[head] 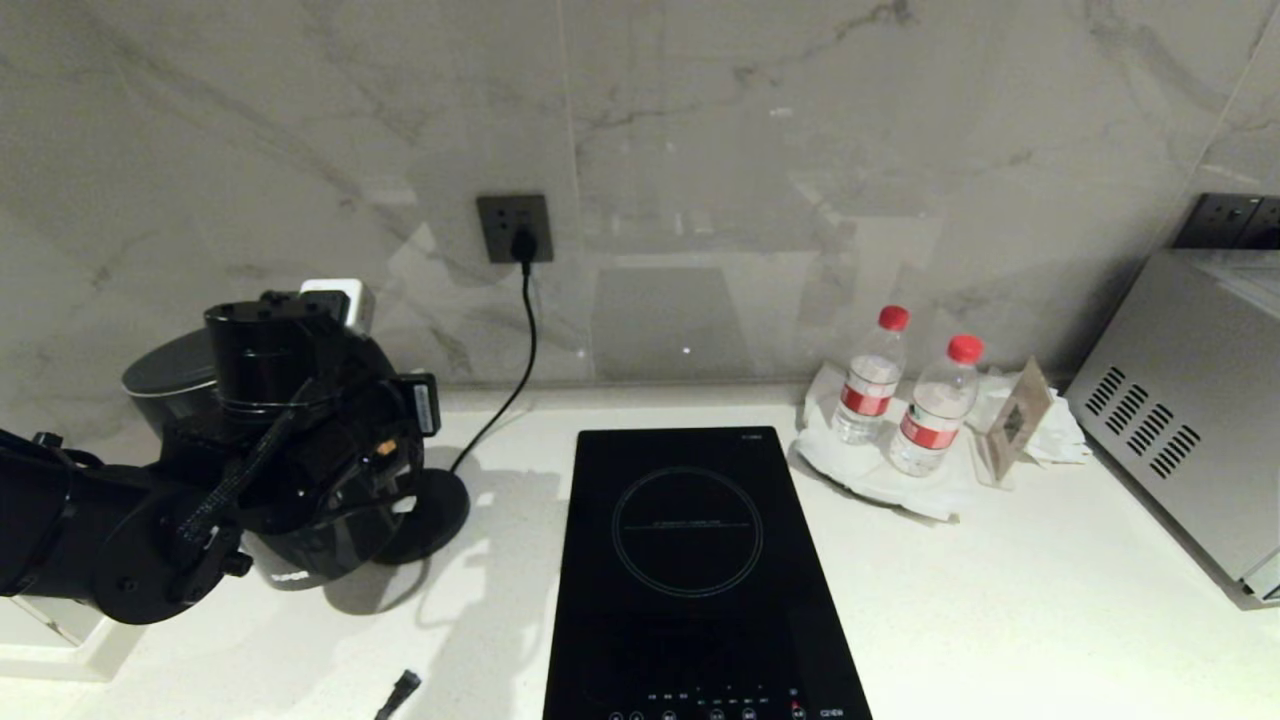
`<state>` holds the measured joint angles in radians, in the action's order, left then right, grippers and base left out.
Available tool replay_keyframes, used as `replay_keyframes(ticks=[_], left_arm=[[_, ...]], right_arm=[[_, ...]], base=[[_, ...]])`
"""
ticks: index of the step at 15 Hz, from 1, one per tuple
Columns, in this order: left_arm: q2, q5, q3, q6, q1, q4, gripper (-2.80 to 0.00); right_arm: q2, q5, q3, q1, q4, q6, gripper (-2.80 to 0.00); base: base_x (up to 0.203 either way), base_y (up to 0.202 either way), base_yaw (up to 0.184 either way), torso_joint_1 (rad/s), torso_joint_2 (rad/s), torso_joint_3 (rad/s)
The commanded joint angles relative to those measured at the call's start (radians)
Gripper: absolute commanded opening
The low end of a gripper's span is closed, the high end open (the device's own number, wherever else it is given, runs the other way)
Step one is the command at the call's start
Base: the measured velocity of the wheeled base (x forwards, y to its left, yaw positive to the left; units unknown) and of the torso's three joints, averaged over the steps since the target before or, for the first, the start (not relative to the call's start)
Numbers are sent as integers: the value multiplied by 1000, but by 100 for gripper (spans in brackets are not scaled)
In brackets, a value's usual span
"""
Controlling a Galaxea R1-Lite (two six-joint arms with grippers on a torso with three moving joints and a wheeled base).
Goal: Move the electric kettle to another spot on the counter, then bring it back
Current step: Place it by the sink
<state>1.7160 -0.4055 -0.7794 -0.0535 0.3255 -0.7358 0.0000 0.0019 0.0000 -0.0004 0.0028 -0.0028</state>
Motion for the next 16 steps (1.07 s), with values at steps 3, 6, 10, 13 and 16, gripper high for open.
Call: replay_keyframes(ticks=[3, 6, 10, 13, 16], left_arm=[[-4, -3, 5, -2, 0, -2, -280], [-3, -4, 5, -6, 0, -2, -280], [-1, -4, 15, -9, 0, -4, -280], [-6, -4, 44, -9, 12, -7, -280], [-30, -3, 113, -11, 24, -9, -280]], right_arm=[[0, 0, 0, 0, 0, 0, -280], [0, 1, 0, 0, 0, 0, -280], [0, 0, 0, 0, 0, 0, -280], [0, 0, 0, 0, 0, 0, -280], [0, 0, 0, 0, 0, 0, -280]], base=[[0, 0, 0, 1, 2, 55], [0, 0, 0, 2, 0, 166], [0, 0, 0, 4, 3, 201], [0, 0, 0, 4, 4, 170], [0, 0, 0, 0, 2, 40]])
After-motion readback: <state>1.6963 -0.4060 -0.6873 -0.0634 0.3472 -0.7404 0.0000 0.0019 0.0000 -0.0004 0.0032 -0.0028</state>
